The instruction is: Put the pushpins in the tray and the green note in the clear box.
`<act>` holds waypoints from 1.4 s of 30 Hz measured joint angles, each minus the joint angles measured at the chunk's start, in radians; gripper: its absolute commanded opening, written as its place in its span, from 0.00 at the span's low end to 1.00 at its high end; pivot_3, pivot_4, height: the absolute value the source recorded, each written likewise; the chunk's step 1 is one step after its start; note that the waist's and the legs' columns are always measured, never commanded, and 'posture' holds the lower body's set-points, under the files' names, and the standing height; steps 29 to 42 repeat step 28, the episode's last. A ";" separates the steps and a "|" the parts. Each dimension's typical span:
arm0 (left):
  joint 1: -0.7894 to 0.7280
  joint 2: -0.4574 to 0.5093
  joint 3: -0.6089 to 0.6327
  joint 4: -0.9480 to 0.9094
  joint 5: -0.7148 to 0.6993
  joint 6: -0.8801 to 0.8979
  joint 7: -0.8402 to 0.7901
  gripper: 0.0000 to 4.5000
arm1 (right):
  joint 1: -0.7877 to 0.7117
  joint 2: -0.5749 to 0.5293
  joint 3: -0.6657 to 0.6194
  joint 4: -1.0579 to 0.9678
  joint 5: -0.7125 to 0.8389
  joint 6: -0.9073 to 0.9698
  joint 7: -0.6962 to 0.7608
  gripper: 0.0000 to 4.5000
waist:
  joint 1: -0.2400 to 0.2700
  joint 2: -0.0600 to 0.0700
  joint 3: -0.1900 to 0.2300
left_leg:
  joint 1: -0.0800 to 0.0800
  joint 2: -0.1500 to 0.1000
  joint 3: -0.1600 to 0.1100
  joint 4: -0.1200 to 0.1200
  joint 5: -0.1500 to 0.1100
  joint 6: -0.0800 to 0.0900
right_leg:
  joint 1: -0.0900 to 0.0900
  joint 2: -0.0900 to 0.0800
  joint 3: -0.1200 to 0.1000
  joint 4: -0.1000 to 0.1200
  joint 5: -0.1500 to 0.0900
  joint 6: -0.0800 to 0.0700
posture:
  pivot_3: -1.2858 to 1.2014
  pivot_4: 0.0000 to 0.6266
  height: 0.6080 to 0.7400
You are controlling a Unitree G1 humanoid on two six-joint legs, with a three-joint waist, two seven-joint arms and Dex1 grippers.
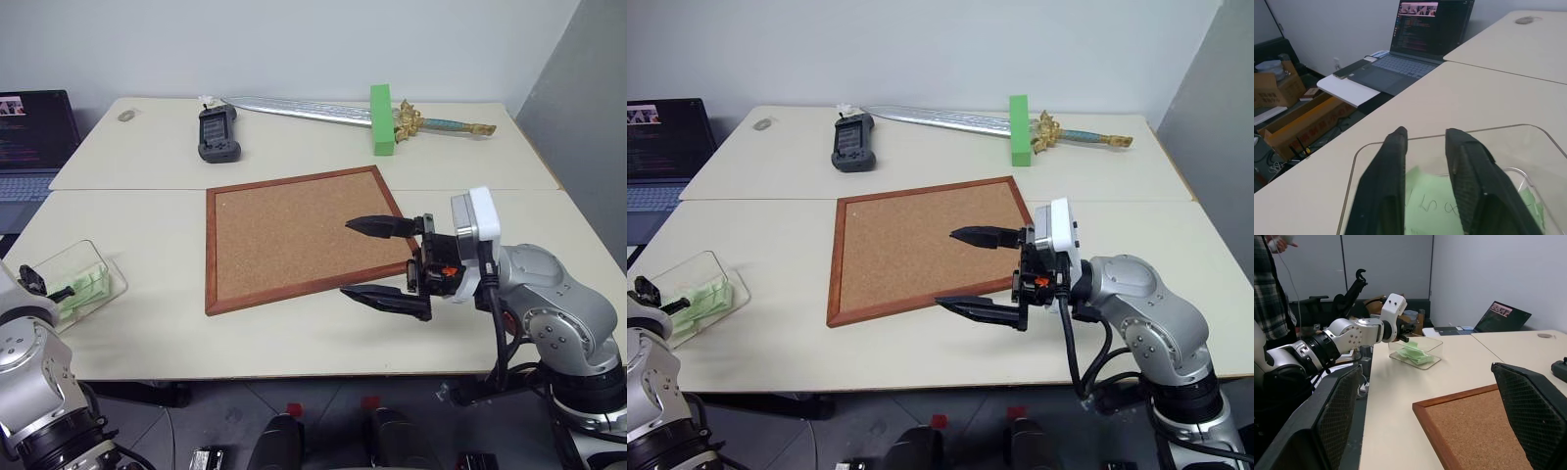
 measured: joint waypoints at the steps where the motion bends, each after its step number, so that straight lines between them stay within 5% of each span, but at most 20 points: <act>1: 0.000 0.000 0.000 0.006 -0.004 -0.003 0.000 0.48 | 0.001 0.000 0.000 0.000 -0.002 0.000 -0.001 1.00 | 0.000 0.000 0.000 | 0.000 0.000 0.000 0.000 0.000 0.000 | 0.000 0.000 0.000 0.000 0.000 0.000 | 0.52 0.24 1.00; 13: 0.042 -0.001 -0.040 -0.152 -0.053 0.062 -0.004 0.99 | 0.053 -0.022 -0.007 -0.004 -0.011 0.004 -0.013 1.00 | 0.000 0.000 0.000 | 0.000 0.000 0.000 0.000 0.000 0.000 | 0.000 0.000 0.000 0.000 0.000 0.000 | 0.52 0.24 1.00; 20: 0.057 -0.001 -0.210 -0.438 -0.152 0.202 -0.097 0.99 | 0.159 0.001 -0.079 -0.073 -0.048 0.054 -0.242 1.00 | 0.003 -0.001 -0.001 | -0.001 -0.001 -0.001 0.000 0.000 0.000 | 0.001 0.000 0.001 0.000 0.000 0.000 | 0.52 0.24 1.00; 28: 0.127 -0.095 -0.506 -0.575 -0.140 0.238 -0.111 0.99 | 0.331 0.135 -0.037 -0.111 -0.391 0.055 -0.674 1.00 | -0.001 0.000 -0.001 | 0.000 0.000 0.003 -0.002 0.000 -0.001 | -0.001 0.003 0.003 0.000 0.000 0.000 | 0.52 0.24 1.00; 42: 0.127 -0.095 -0.506 -0.575 -0.140 0.238 -0.111 0.99 | 0.331 0.135 -0.037 -0.111 -0.391 0.055 -0.674 1.00 | -0.001 0.000 -0.001 | 0.000 0.000 0.003 -0.002 0.000 -0.001 | -0.001 0.003 0.003 0.000 0.000 0.000 | 0.52 0.24 1.00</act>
